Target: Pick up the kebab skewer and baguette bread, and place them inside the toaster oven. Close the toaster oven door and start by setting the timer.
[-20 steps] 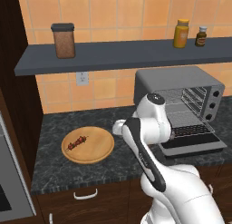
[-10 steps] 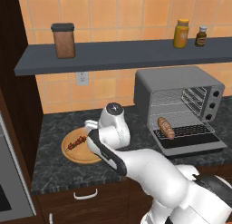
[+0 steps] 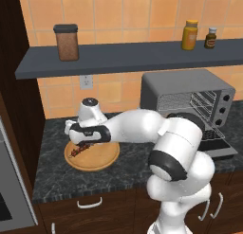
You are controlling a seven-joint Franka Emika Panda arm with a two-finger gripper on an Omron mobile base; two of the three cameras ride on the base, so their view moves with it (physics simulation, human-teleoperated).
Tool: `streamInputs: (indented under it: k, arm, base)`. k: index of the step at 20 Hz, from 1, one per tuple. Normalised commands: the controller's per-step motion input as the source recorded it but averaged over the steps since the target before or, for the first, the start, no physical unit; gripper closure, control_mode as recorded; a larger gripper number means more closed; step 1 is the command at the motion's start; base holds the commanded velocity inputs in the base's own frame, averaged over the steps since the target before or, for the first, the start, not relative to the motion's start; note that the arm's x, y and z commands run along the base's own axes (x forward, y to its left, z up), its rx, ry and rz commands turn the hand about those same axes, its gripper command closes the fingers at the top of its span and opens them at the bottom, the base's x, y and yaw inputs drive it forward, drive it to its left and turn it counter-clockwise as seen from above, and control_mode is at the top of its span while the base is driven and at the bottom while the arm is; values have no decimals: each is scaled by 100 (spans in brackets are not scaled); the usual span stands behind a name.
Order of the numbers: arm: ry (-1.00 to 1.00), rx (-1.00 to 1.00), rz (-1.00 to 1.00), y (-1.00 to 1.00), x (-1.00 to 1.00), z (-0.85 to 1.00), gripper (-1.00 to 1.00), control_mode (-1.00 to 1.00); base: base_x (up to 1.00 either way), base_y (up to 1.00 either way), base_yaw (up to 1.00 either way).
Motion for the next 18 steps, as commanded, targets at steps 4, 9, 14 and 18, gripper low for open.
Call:
streamInputs:
  k: [4, 9, 14, 18]
  arm:
    - [0, 0, -3, 57, 27, -47, -100, -100]
    - [0, 0, -9, 18, 33, -53, -100, -100]
    - [3, 0, -10, 24, 46, -48, -100, -100]
    - [5, 0, -2, 43, 50, -19, -100, -100]
  base:
    - [0, 0, 0]
    - [0, 0, 0]
    - [0, 0, 0]
    - [0, 0, 0]
